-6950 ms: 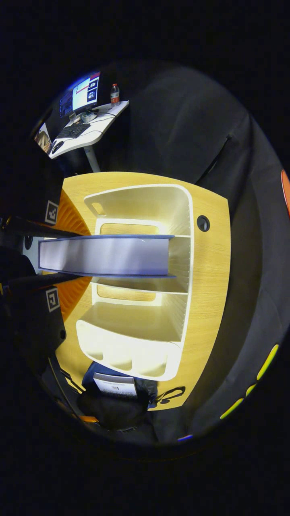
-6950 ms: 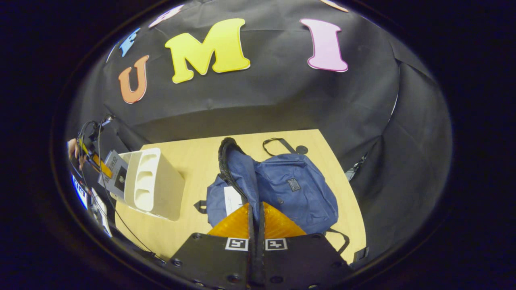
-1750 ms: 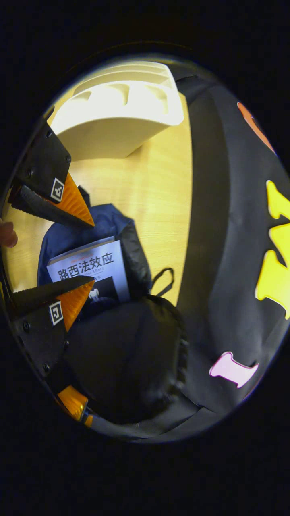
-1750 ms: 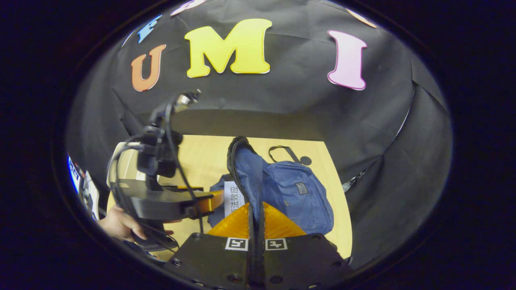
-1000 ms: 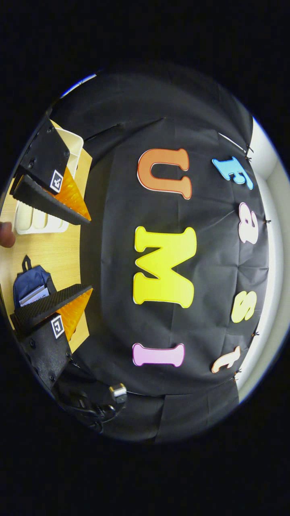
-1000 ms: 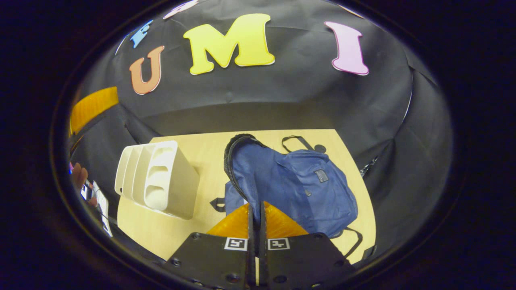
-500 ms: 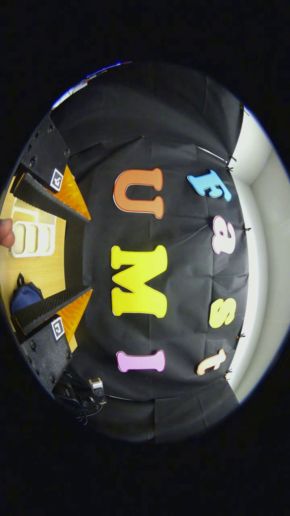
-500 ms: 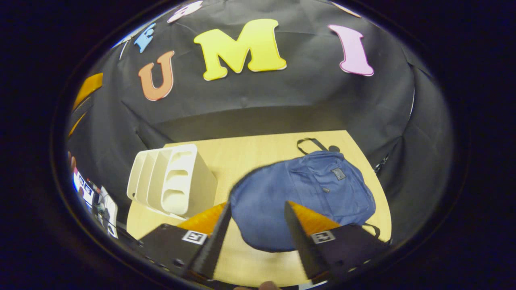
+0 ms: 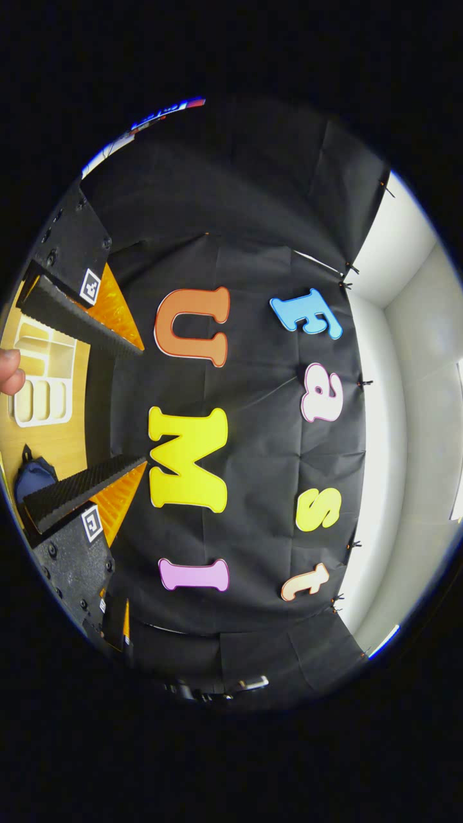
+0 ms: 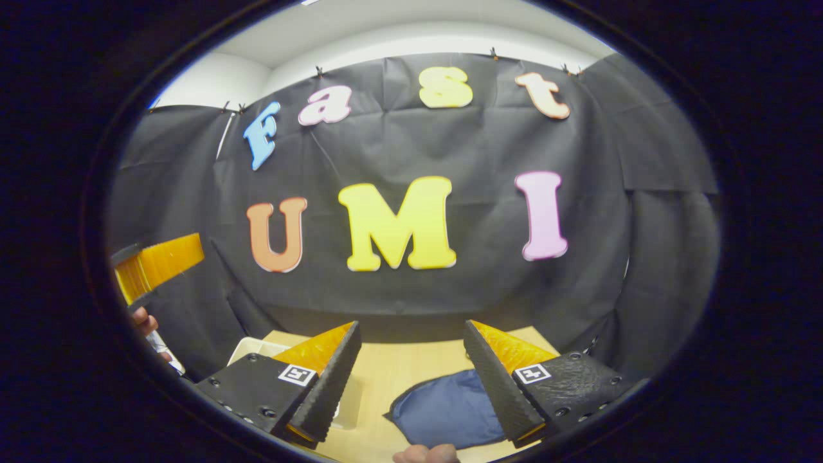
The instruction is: Open the schoolbag, grab two books from the bookshelf and put them into the schoolbag.
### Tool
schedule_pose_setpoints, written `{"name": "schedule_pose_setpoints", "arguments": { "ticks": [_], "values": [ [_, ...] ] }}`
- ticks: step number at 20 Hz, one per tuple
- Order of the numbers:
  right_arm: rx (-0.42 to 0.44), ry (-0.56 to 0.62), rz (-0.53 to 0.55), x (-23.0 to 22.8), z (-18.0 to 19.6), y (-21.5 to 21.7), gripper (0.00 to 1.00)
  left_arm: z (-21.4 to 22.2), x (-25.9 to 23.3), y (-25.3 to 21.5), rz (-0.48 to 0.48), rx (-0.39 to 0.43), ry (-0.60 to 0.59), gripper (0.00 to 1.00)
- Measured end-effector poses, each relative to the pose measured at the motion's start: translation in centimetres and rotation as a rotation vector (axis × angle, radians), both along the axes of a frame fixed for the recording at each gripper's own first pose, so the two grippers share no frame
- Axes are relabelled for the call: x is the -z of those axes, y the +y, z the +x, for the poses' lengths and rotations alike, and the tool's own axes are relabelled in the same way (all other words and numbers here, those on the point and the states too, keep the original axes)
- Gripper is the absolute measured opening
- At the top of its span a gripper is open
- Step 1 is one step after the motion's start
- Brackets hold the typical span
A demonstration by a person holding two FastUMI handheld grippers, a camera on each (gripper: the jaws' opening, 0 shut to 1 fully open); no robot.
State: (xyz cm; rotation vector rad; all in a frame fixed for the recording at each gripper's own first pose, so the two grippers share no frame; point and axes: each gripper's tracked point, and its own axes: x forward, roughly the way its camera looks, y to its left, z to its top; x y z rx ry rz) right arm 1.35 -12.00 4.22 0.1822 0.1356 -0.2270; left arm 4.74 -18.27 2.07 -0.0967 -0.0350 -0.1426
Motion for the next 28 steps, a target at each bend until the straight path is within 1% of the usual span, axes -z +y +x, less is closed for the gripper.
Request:
{"name": "schedule_pose_setpoints", "arguments": {
  "ticks": [1, 3, 4, 5, 6, 10, 12, 15, 16, 17, 18, 19, 20, 21, 22, 24, 26, 28],
  "values": [
    [0.022, -0.033, -0.016, -1.3, -0.4, 0.1, 0.96, -0.2, -0.6, 0.8, 0.001, -0.01, -0.012, 0.96],
    [0.062, -0.096, -0.012, -3.1, -1.0, 0.5, 0.96, -0.4, -1.1, 1.6, 0.004, -0.021, -0.022, 0.96],
    [0.079, -0.107, -0.008, -3.6, -1.1, 0.3, 0.93, -0.5, -1.3, 1.9, 0.009, -0.023, -0.019, 0.96],
    [0.089, -0.104, -0.004, -3.6, -1.2, 0.3, 0.99, -0.6, -1.1, 1.6, 0.005, -0.02, -0.013, 0.96],
    [0.084, -0.098, 0.002, -3.5, -1.4, 0.6, 0.93, -0.6, -1.0, 1.3, -0.002, -0.007, -0.006, 0.96],
    [0.081, -0.098, -0.012, -3.7, -1.4, 0.8, 0.93, -0.3, -0.5, 1.4, -0.015, 0.004, 0.005, 0.97],
    [0.09, -0.107, -0.031, -4.1, -1.5, 0.5, 0.93, -0.3, -0.3, 1.0, -0.021, 0.023, 0.013, 0.97],
    [0.124, -0.135, -0.038, -5.0, -2.4, -0.4, 0.99, 0.4, 0.0, -0.5, -0.016, 0.05, 0.002, 0.97],
    [0.133, -0.134, -0.039, -4.9, -2.8, -0.7, 0.96, 0.4, -0.1, -1.2, -0.016, 0.062, 0.001, 0.97],
    [0.137, -0.131, -0.04, -4.8, -3.0, -1.0, 0.96, 0.3, -0.2, -1.6, -0.016, 0.069, -0.001, 0.97],
    [0.138, -0.128, -0.04, -4.7, -2.8, -1.2, 0.96, 0.2, -0.3, -1.9, -0.016, 0.074, -0.005, 0.97],
    [0.135, -0.129, -0.044, -4.7, -2.7, -1.2, 0.99, 0.3, -0.2, -2.1, -0.018, 0.077, -0.002, 0.97],
    [0.129, -0.133, -0.05, -4.9, -2.8, -1.2, 0.96, 0.3, 0.0, -2.4, -0.025, 0.079, 0.001, 0.97],
    [0.119, -0.147, -0.059, -5.1, -2.8, -1.1, 0.96, 0.2, 0.1, -2.6, -0.034, 0.082, 0.002, 0.97],
    [0.121, -0.156, -0.07, -5.1, -3.0, -1.5, 0.99, 0.1, 0.1, -2.7, -0.042, 0.079, 0.0, 0.97],
    [0.14, -0.152, -0.07, -4.5, -3.7, -2.6, 0.96, -0.1, 0.4, -3.0, -0.038, 0.077, 0.004, 0.97],
    [0.158, -0.149, -0.059, -4.3, -4.6, -3.7, 0.96, -0.4, 0.4, -3.8, -0.019, 0.086, 0.004, 0.97],
    [0.172, -0.153, -0.051, -4.3, -5.2, -4.6, 0.96, -0.7, -0.2, -4.3, -0.019, 0.082, -0.011, 0.96]
  ]
}}
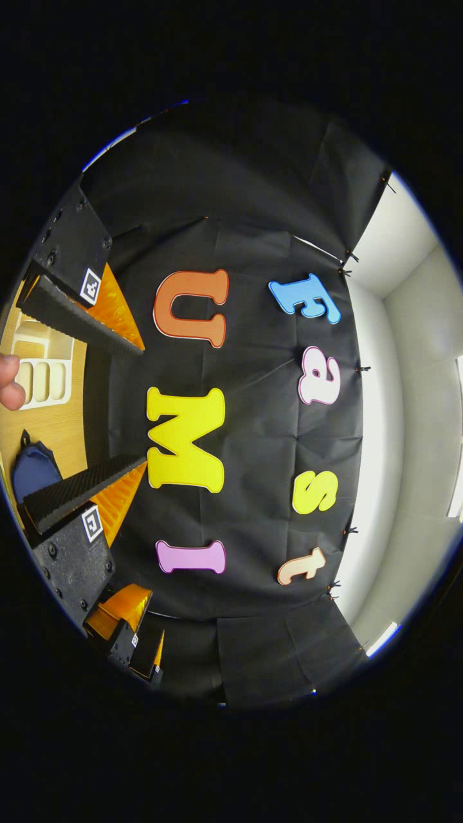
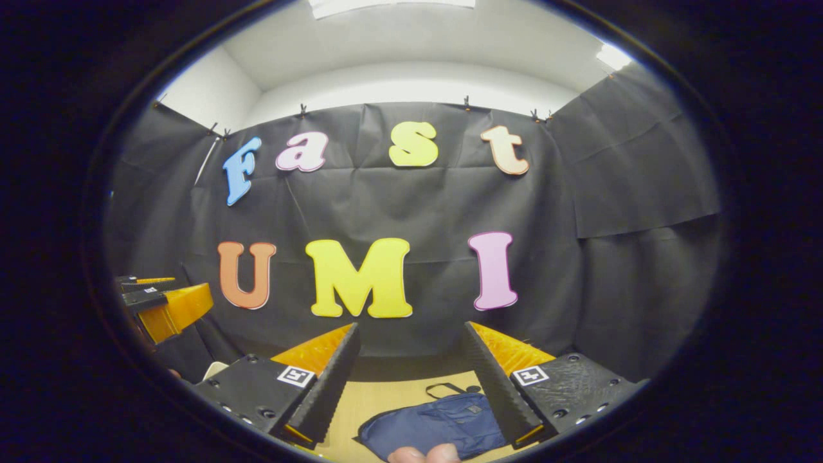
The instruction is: Open the schoolbag, grab two books from the bookshelf and put them into the schoolbag.
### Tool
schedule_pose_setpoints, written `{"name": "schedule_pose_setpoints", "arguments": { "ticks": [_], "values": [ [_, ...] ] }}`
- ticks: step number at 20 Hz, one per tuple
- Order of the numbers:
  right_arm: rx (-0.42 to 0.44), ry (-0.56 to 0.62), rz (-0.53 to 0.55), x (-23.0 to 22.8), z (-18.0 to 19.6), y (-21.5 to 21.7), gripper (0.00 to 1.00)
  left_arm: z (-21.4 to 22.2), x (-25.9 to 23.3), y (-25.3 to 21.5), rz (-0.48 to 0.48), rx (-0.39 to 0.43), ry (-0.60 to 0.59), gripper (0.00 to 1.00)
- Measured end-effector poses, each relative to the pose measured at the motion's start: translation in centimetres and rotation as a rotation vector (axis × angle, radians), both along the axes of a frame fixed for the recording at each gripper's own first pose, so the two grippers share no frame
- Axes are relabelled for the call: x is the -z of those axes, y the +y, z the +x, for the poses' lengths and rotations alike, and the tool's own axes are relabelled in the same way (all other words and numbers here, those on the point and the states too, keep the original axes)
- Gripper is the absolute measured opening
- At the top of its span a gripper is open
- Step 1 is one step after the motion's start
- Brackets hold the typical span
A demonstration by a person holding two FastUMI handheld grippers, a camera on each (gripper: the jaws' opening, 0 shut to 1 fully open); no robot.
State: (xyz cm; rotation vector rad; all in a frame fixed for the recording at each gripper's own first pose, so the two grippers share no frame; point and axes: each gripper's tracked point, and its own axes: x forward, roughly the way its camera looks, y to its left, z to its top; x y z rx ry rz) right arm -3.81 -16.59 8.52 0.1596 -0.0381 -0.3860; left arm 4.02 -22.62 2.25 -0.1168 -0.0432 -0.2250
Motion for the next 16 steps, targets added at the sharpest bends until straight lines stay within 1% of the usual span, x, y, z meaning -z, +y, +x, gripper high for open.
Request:
{"name": "schedule_pose_setpoints", "arguments": {
  "ticks": [1, 2, 3, 4, 5, 6, 7, 8, 9, 10, 13, 16],
  "values": [
    [-0.004, 0.001, 0.009, 0.1, -0.2, -0.1, 0.99, -0.2, 0.0, -0.6, -0.006, 0.002, 0.001, 0.96],
    [-0.009, 0.007, 0.014, 0.3, -0.3, -0.1, 0.93, -0.5, 0.1, -0.9, -0.012, 0.002, 0.002, 0.97],
    [-0.019, 0.009, 0.011, 0.4, -0.3, 0.1, 0.93, -0.7, 0.0, -1.3, -0.015, 0.001, 0.003, 0.97],
    [-0.03, 0.014, 0.001, 0.4, 0.0, 0.1, 0.96, -0.8, -0.1, -1.3, -0.018, -0.005, -0.002, 0.97],
    [-0.045, 0.021, -0.011, 0.5, 0.2, 0.4, 0.96, -0.9, -0.2, -1.3, -0.022, -0.022, -0.007, 0.97],
    [-0.051, 0.017, -0.018, 0.4, 0.2, 0.3, 0.99, -1.0, -0.1, -1.1, -0.024, -0.039, -0.002, 0.96],
    [-0.055, 0.017, -0.014, 0.4, 0.3, 0.3, 0.96, -1.0, -0.1, -1.0, -0.019, -0.05, 0.002, 0.96],
    [-0.061, 0.019, -0.007, 0.6, 0.2, 0.3, 0.99, -1.2, -0.2, -0.9, -0.014, -0.06, -0.001, 0.97],
    [-0.061, 0.017, -0.007, 0.6, 0.3, 0.2, 0.99, -1.2, -0.2, -0.8, -0.01, -0.061, -0.006, 0.97],
    [-0.059, 0.02, -0.005, 0.7, 0.4, 0.0, 0.95, -1.2, -0.2, -0.8, -0.004, -0.067, -0.006, 0.96],
    [-0.073, 0.027, 0.004, 1.0, 1.2, 0.4, 0.96, -1.3, -0.2, -0.1, -0.002, -0.087, -0.015, 0.96],
    [-0.098, 0.03, -0.019, 0.6, 1.8, 1.1, 0.96, -1.2, -0.3, 0.6, 0.01, -0.115, -0.012, 0.97]
  ]
}}
